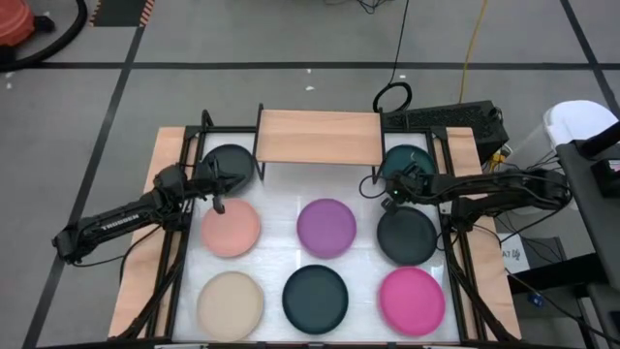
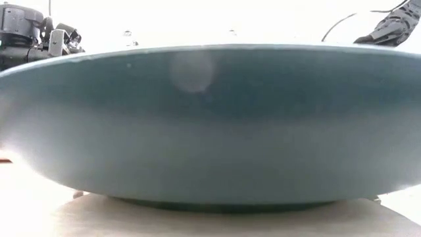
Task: Place and stack plates onto a shelf
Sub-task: Put the top dark green plate on the shelf
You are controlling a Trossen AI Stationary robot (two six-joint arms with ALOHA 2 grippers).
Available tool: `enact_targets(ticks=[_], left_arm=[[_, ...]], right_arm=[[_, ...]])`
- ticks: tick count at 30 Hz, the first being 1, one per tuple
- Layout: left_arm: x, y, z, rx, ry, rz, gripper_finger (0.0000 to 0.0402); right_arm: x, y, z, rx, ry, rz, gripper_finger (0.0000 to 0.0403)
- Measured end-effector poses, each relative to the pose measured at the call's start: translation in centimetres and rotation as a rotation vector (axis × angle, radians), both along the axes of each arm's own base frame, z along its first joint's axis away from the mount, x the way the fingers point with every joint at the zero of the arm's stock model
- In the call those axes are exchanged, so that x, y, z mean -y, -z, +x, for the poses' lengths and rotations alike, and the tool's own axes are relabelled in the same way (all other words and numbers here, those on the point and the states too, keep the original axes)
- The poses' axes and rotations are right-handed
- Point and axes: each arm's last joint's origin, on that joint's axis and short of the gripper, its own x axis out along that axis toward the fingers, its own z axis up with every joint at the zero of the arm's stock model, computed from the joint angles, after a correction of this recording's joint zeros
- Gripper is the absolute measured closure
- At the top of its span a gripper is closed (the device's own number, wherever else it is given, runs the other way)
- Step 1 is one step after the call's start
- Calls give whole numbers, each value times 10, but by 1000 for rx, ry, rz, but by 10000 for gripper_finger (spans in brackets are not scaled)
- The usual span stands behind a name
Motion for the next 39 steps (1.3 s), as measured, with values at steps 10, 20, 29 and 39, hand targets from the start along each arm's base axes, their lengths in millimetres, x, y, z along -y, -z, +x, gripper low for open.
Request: enact_targets(ticks=[10,20,29,39], left_arm=[[0,0,0,0,0,0,398],[0,0,0,0,0,0,398],[0,0,0,0,0,0,398],[0,0,0,0,0,0,398]], right_arm=[[3,-50,-1,195,24,-175,400],[10,-169,15,428,-78,-569,402],[8,-178,87,417,-412,-465,402],[10,-120,137,239,-536,-425,403]])
